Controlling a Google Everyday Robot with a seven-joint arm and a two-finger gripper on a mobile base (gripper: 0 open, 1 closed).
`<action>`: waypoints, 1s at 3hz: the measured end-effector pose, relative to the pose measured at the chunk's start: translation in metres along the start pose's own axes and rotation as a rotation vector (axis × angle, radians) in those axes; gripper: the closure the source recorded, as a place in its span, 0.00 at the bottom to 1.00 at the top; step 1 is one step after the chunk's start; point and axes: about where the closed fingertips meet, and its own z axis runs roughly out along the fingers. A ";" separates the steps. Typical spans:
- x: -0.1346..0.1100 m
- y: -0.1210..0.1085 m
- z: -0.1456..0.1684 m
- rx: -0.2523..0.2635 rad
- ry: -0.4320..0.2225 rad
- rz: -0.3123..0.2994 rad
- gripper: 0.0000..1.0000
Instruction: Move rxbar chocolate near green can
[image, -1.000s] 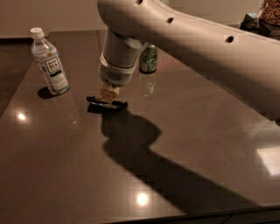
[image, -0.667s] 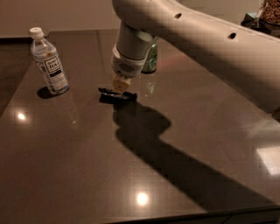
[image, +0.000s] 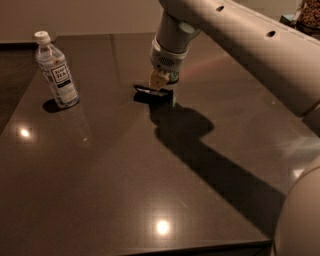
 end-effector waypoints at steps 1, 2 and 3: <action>0.019 -0.015 0.004 0.006 0.021 0.002 1.00; 0.042 -0.029 0.007 0.014 0.050 0.000 1.00; 0.064 -0.039 0.004 0.022 0.090 -0.004 0.76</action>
Offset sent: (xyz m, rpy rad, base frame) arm 0.0351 -0.0635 -0.0140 -0.0740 -0.0132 -0.0265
